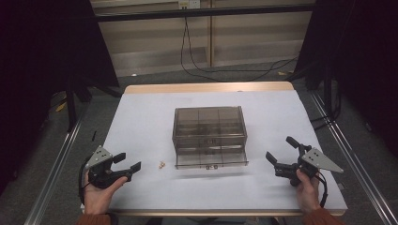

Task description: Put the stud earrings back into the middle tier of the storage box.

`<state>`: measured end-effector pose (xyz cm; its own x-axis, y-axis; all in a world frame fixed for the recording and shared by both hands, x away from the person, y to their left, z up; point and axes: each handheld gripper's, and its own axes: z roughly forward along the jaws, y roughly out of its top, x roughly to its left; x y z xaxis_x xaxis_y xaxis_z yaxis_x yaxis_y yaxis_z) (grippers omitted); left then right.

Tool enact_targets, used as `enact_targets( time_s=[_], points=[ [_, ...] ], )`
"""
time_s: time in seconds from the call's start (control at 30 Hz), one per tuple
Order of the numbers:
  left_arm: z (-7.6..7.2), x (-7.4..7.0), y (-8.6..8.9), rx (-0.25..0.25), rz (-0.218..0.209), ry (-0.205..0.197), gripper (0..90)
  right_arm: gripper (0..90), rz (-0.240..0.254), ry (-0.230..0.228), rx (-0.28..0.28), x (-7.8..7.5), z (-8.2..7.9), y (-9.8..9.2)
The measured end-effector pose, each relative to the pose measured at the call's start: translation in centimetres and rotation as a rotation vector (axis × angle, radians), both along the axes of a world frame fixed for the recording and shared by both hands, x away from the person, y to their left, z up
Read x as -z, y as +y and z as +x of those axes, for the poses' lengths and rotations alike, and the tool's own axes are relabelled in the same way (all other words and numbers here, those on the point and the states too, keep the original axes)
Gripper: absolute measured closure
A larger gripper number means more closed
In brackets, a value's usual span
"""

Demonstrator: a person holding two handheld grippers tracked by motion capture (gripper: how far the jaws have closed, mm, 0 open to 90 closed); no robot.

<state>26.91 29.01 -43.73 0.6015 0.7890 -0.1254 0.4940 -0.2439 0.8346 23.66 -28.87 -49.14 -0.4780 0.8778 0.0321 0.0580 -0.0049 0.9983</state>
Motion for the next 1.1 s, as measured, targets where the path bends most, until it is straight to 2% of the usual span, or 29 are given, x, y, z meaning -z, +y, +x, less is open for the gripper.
enact_targets(
  time_s=[0.1, 0.17, 0.23, 0.27, 0.37, 0.4, 0.47, 0.5, 0.53, 0.57, 0.6, 0.8, 0.83, 0.87, 0.97, 1.07, 1.1],
  points=[
    [0.0, 0.0, 0.0, 0.001, -0.001, 0.010, 28.3, 2.4, 0.000, 0.000, 0.000, 0.0, 0.0, 0.0],
    [0.0, 0.0, -0.1, 0.016, 0.020, 0.022, 29.1, 2.5, -0.001, -0.001, -0.001, 0.0, 0.0, 0.0],
    [0.0, 0.0, -0.2, 0.024, 0.016, 0.024, 29.8, 2.4, -0.002, -0.001, 0.002, 0.0, 0.0, 0.0],
    [-0.1, -0.1, -0.3, 0.035, 0.042, 0.020, 32.0, 2.5, -0.002, -0.003, 0.002, 0.0, 0.0, 0.0],
    [-0.1, -0.1, -0.6, 0.053, 0.042, 0.030, 35.2, 2.5, -0.003, 0.000, 0.005, 0.0, 0.0, 0.0],
    [0.0, -0.1, -0.8, 0.068, 0.072, 0.036, 35.5, 2.5, -0.003, 0.000, 0.005, 0.0, 0.0, 0.0],
    [0.0, 0.0, -0.9, 0.075, 0.072, 0.041, 36.4, 2.5, -0.003, 0.000, 0.005, 0.0, 0.0, 0.0],
    [0.1, 0.0, -1.1, 0.077, 0.086, 0.047, 36.4, 2.5, -0.003, 0.001, 0.005, 0.0, 0.0, 0.0],
    [0.1, 0.0, -1.2, 0.084, 0.088, 0.052, 40.1, 2.5, -0.002, -0.001, 0.003, 0.0, 0.0, 0.0],
    [0.1, 0.0, -1.3, 0.098, 0.094, 0.056, 41.0, 2.5, -0.002, -0.002, 0.002, 0.0, 0.0, 0.0],
    [0.2, -0.1, -1.7, 0.111, 0.121, 0.059, 41.4, 2.5, -0.003, -0.003, 0.002, 0.0, 0.0, 0.0],
    [0.5, -0.5, -2.5, 0.169, 0.149, 0.066, 49.0, 2.5, -0.005, 0.000, 0.005, 0.0, 0.0, 0.0],
    [0.5, -0.5, -2.7, 0.174, 0.156, 0.071, 49.3, 2.5, -0.004, 0.000, 0.005, 0.0, 0.0, 0.0],
    [0.6, -0.6, -3.1, 0.200, 0.183, 0.078, 51.6, 2.5, -0.005, 0.000, 0.005, 0.0, 0.0, 0.0],
    [0.7, -0.5, -3.5, 0.223, 0.190, 0.091, 54.2, 2.5, -0.006, -0.001, 0.006, 0.0, 0.0, 0.1],
    [1.0, -0.6, -4.0, 0.261, 0.228, 0.101, 59.4, 2.5, -0.007, -0.001, 0.006, 0.0, 0.0, 0.1],
    [1.2, -0.6, -4.3, 0.281, 0.238, 0.118, 60.3, 2.5, -0.006, -0.002, 0.007, 0.0, 0.0, 0.1]
  ],
)
